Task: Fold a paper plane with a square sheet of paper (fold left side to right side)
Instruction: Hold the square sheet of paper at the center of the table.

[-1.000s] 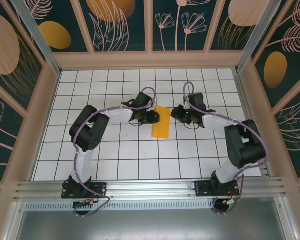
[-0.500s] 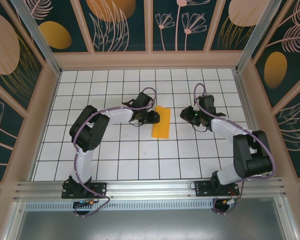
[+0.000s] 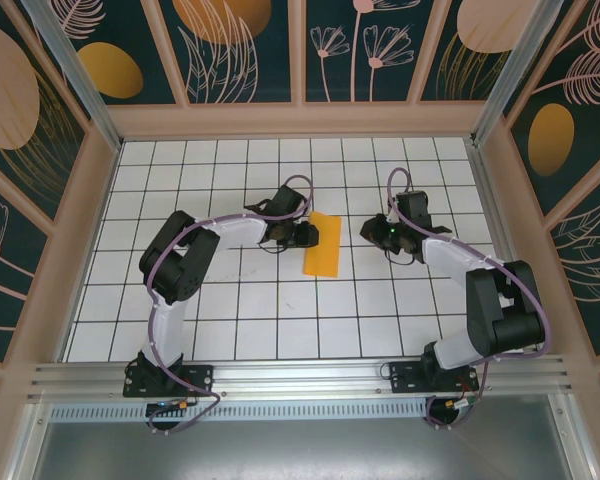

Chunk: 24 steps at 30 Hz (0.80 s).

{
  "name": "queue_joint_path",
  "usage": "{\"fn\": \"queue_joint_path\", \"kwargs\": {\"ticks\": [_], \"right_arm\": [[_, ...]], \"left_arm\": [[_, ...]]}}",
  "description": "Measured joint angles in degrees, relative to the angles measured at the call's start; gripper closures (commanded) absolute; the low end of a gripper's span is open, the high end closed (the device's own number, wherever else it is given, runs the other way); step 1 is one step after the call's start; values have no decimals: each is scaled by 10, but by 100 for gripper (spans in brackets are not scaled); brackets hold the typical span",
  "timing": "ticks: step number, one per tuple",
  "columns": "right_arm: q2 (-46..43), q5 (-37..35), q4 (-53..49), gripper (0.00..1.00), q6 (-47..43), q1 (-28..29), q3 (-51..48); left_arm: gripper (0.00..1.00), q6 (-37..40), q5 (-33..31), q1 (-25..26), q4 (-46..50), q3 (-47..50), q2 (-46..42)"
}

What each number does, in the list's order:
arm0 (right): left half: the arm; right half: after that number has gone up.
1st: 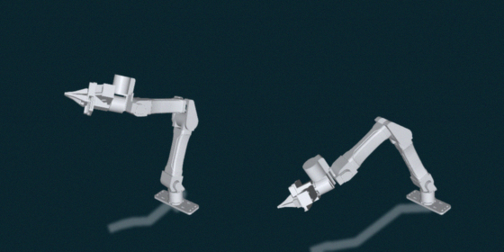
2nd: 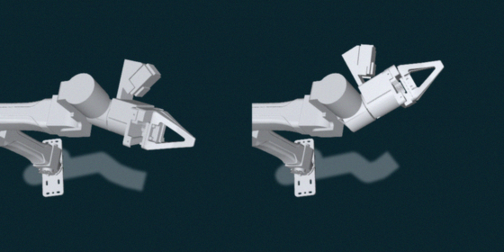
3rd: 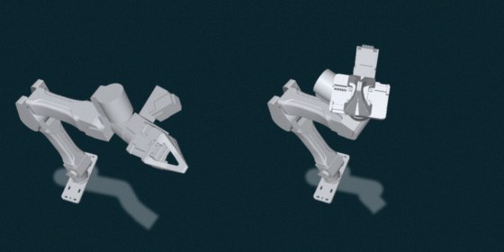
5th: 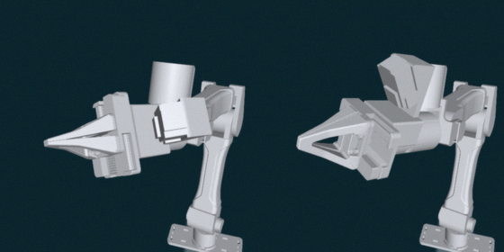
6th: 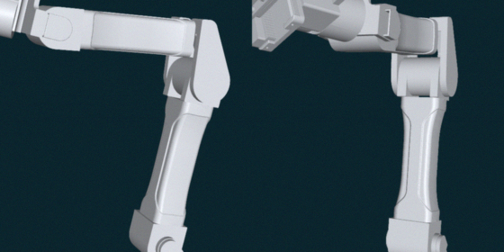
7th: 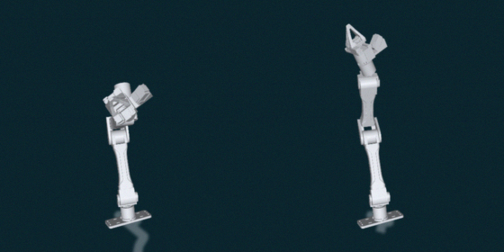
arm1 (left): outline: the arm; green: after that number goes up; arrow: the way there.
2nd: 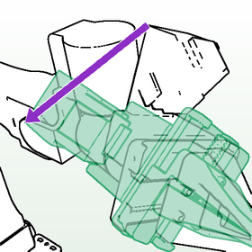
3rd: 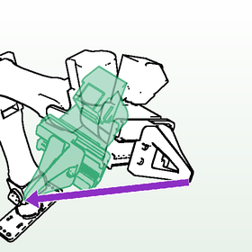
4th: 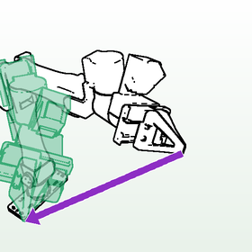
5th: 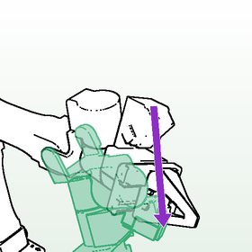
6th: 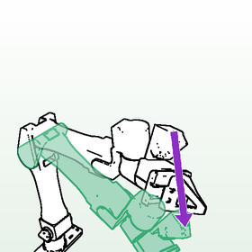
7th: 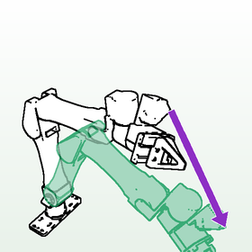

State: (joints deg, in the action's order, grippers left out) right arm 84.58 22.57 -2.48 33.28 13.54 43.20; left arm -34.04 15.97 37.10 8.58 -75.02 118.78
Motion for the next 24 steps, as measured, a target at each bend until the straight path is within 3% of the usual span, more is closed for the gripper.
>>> {"fn": "queue_joint_path", "kwargs": {"ticks": [17,24], "right_arm": [[2,19,2,82,-1,2,0],[40,33,15,82,5,35,2]], "left_arm": [[61,3,3,1,1,-2,0],[60,4,3,1,1,-2,0]]}}
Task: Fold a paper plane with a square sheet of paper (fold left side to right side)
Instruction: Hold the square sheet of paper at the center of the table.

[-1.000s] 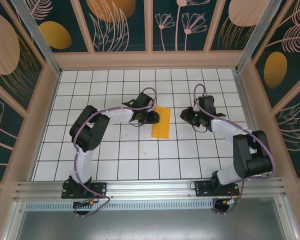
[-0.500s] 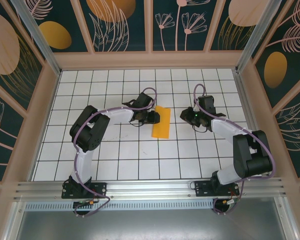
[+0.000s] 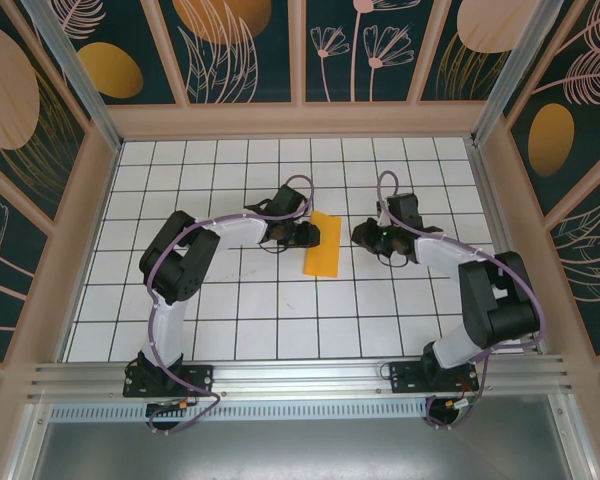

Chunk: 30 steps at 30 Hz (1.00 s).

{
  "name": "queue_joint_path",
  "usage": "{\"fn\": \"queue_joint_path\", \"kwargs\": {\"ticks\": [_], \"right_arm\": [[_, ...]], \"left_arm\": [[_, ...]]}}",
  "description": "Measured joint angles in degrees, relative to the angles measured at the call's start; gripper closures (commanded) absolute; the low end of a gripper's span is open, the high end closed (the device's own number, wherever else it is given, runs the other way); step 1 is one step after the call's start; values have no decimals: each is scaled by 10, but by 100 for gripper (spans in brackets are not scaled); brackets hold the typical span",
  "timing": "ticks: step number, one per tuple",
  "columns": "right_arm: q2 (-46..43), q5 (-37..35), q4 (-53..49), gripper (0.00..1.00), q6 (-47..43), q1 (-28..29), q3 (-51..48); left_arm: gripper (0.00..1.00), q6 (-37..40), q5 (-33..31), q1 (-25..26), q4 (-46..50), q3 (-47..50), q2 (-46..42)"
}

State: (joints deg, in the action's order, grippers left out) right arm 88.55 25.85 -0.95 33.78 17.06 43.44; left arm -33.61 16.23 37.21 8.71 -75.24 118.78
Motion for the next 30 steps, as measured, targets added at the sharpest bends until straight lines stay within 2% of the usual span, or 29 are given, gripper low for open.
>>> {"fn": "queue_joint_path", "kwargs": {"ticks": [13,26,30], "right_arm": [[94,4,29,83,28,56,59],[157,-7,20,83,26,62,79],[158,-9,17,84,25,62,80]], "left_arm": [[60,0,0,0,0,0,0],[60,0,0,0,0,0,0],[55,5,0,0,1,0,-3]]}}
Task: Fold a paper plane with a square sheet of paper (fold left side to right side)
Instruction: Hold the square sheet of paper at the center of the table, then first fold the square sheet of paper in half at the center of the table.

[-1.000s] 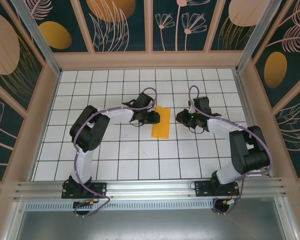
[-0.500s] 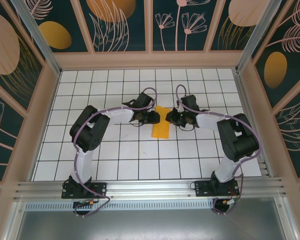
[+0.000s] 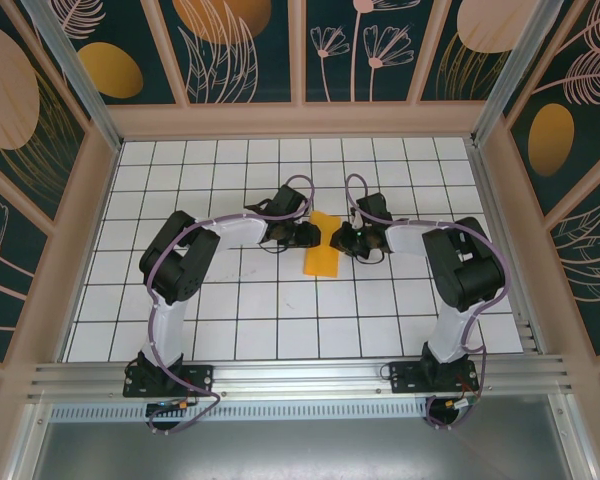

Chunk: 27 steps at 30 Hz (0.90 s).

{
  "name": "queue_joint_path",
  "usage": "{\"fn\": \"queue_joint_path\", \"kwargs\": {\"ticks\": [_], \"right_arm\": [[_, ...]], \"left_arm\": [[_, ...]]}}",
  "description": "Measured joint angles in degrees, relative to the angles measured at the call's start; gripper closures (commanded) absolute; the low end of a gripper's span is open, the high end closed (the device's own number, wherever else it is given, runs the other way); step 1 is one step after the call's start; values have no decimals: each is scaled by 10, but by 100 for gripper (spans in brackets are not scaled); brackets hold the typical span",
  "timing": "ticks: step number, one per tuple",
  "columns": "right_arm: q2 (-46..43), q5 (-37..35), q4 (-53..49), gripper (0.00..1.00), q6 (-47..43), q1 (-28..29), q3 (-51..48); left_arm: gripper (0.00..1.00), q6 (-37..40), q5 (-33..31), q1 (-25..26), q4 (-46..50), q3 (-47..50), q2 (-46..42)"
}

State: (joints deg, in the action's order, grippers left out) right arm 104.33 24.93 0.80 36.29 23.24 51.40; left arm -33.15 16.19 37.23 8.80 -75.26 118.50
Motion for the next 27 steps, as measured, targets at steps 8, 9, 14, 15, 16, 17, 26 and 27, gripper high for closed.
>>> {"fn": "queue_joint_path", "kwargs": {"ticks": [8,9,14,15,16,17,26,27], "right_arm": [[1,-3,-2,84,-4,0,0],[1,-4,-2,84,-4,0,0],[1,-4,-2,84,-6,0,0],[1,-4,-2,84,-6,0,0],[1,-4,-2,84,-6,0,0],[1,-4,-2,84,-7,0,0],[1,-4,-3,84,-13,0,1],[1,-4,-4,84,-13,0,1]], "left_arm": [[44,10,-22,-5,18,13,-30],[44,10,-26,-9,23,18,-40],[49,10,-15,-24,22,35,-93],[51,9,-2,-24,14,38,-101],[51,9,11,-24,8,40,-105],[52,7,28,-22,-1,42,-107],[57,-9,120,-8,-57,45,-77],[57,-10,123,-8,-58,45,-69]]}}
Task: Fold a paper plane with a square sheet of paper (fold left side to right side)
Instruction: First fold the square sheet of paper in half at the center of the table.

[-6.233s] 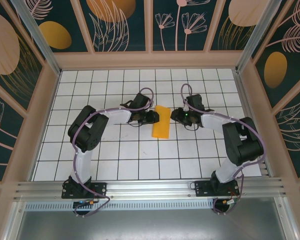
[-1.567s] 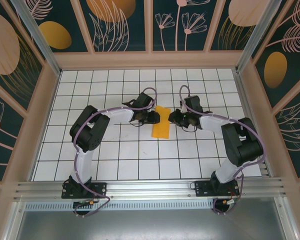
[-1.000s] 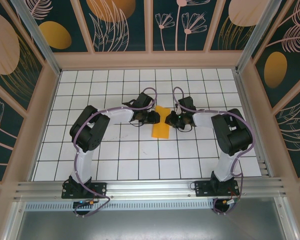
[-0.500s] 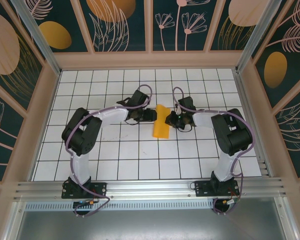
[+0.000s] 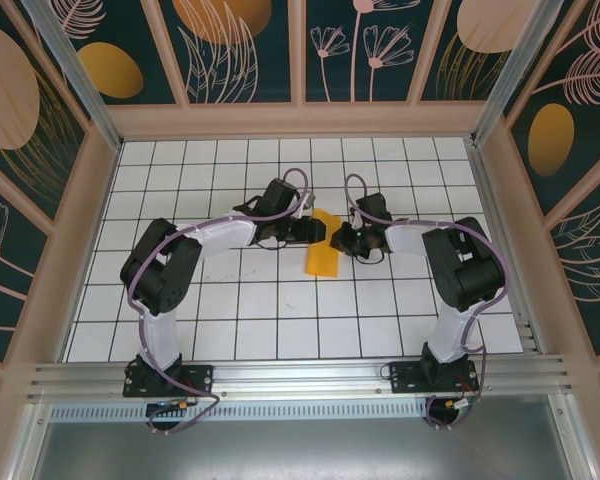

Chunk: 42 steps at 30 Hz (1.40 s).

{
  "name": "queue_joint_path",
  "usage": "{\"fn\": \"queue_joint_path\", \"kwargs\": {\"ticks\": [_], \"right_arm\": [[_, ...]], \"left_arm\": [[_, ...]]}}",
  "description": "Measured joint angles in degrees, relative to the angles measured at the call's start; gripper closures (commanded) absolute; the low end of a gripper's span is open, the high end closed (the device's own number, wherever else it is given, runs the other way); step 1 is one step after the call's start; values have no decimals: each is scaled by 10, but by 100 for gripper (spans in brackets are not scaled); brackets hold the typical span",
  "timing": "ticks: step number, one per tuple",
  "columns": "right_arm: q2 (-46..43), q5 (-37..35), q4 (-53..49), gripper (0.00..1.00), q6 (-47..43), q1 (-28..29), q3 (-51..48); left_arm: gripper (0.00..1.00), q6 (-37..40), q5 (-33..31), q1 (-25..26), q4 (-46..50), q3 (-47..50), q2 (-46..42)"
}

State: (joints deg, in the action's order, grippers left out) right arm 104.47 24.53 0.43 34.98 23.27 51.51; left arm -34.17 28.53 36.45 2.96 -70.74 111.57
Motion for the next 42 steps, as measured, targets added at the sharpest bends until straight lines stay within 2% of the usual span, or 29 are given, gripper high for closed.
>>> {"fn": "queue_joint_path", "kwargs": {"ticks": [5,14,22,34,42], "right_arm": [[2,0,-7,84,-1,0,5],[3,-4,-16,84,-2,1,9],[4,-7,-23,84,-6,2,14],[4,-7,-24,84,-6,3,15],[4,-10,-24,84,-6,4,15]], "left_arm": [[59,-4,8,0,-3,0,26],[60,3,-49,0,22,0,41],[61,9,-71,0,28,4,45],[60,12,-63,-24,15,59,-15],[61,9,-17,-16,-16,58,-16]]}}
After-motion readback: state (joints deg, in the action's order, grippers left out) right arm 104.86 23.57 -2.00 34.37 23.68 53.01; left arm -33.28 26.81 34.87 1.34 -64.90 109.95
